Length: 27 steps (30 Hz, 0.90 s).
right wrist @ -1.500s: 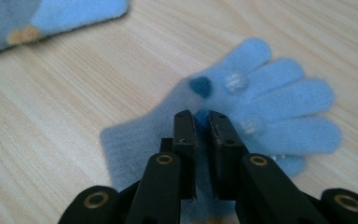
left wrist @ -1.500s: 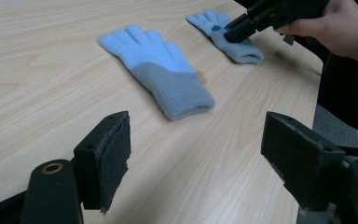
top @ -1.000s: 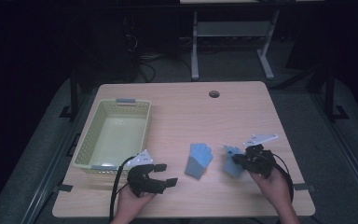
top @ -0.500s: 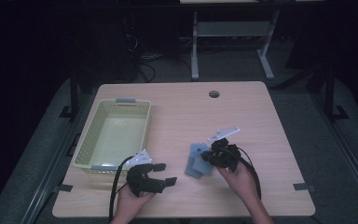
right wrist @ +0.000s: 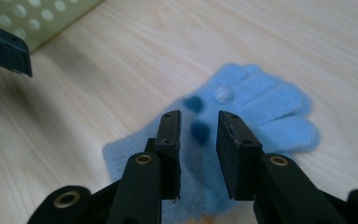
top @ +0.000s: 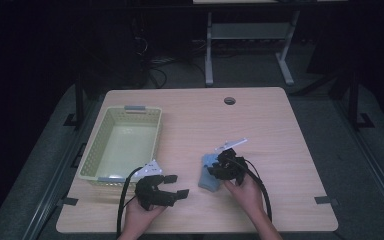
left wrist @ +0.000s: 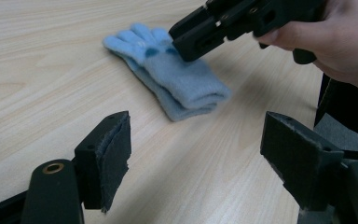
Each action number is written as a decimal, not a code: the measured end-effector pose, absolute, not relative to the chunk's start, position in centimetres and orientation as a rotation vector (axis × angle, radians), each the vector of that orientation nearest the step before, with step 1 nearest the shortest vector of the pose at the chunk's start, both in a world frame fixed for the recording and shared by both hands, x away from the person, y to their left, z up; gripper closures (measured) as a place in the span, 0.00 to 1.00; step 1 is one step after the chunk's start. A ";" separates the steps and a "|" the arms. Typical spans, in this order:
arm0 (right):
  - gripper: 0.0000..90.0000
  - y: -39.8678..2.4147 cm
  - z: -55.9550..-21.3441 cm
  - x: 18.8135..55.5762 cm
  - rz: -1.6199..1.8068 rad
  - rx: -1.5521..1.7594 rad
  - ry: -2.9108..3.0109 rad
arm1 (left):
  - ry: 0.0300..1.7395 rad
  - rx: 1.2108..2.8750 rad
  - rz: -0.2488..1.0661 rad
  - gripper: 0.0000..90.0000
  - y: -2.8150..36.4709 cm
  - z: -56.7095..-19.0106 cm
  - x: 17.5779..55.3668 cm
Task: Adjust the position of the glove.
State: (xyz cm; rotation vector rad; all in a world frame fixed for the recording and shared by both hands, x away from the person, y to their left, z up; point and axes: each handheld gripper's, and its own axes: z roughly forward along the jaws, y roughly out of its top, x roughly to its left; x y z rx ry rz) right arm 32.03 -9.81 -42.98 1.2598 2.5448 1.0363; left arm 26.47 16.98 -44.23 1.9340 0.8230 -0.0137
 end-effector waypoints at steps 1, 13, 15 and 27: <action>0.82 -10.0 -42.7 31.9 1.042 1.257 2.534 | 0.825 1.933 -0.014 0.27 17.0 -44.3 26.5; 0.71 -11.3 -43.5 31.4 1.113 1.330 2.511 | 0.862 1.939 -0.046 0.30 16.2 -44.4 26.7; 0.62 -12.0 -43.3 31.1 1.152 1.372 2.501 | 0.881 1.919 -0.071 0.31 15.9 -44.2 27.0; 0.41 -14.9 -44.8 30.5 1.313 1.642 2.462 | 1.051 1.913 -0.179 0.30 13.0 -43.8 30.1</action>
